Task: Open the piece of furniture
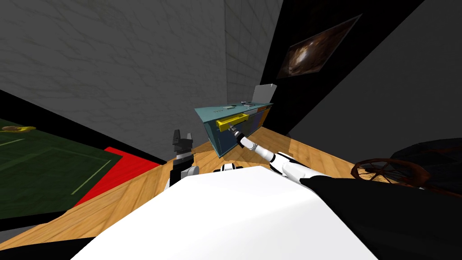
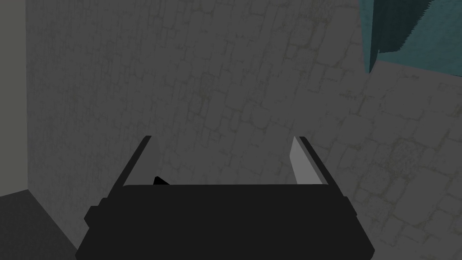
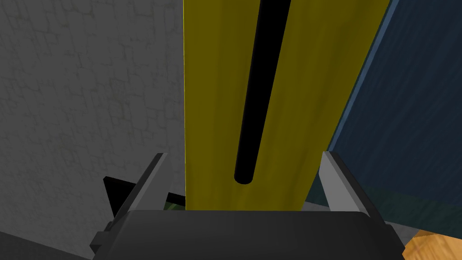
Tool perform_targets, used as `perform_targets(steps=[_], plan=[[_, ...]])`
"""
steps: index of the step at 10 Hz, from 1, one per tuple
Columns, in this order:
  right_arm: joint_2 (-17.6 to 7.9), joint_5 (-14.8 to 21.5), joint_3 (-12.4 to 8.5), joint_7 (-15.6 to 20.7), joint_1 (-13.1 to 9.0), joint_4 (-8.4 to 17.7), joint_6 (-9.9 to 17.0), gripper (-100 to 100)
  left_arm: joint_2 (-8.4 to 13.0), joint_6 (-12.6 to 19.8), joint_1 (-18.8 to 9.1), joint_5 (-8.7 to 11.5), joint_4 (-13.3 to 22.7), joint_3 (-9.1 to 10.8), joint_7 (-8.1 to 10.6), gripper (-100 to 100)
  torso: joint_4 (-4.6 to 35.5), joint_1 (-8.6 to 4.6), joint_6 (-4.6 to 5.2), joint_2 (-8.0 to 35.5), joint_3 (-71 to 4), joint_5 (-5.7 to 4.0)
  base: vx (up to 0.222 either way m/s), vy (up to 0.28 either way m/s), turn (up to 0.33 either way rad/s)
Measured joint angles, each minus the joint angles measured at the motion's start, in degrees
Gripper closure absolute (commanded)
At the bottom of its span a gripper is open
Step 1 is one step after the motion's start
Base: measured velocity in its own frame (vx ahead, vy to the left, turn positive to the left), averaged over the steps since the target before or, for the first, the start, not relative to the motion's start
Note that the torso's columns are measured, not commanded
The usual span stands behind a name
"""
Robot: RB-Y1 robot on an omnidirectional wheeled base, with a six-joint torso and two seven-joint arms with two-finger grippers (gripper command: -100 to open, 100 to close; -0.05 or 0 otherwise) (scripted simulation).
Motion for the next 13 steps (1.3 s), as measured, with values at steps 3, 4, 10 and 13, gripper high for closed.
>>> perform_targets(steps=[3, 4, 10, 13], plan=[[-0.6, -3.3, 1.3, 0.8, -3.5, 2.5, 0.4, -100, 0.0, 0.0, 0.0, 0.0, 0.0, 0.00, 0.00, 0, 0.2, 0.02, 0.03, 0.2, 0.1, 0.02, -0.036, 0.004, -0.008], [-1.1, -3.9, 2.1, 0.4, -4.7, 3.3, 1.0, -100, 0.0, 0.0, 0.0, 0.0, 0.0, 0.00, 0.00, 0, 0.3, -0.02, 0.05, 0.2, 0.1, 0.01, -0.057, 0.007, -0.018], [-4.1, -9.2, 6.7, -0.9, -12.0, 8.3, 3.5, -100, 0.0, 0.0, 0.0, 0.0, 0.0, 0.00, 0.00, 0, 0.9, -0.28, 0.28, 0.6, 0.4, -0.02, -0.038, 0.005, -0.001], [-4.0, -9.2, 7.2, -1.1, -11.5, 8.7, 3.3, 0, 0.0, 0.0, 0.0, 0.0, 0.0, 0.00, 0.00, 0, 0.3, 0.01, 0.02, 0.3, 0.2, 0.02, 0.000, 0.000, 0.000]])
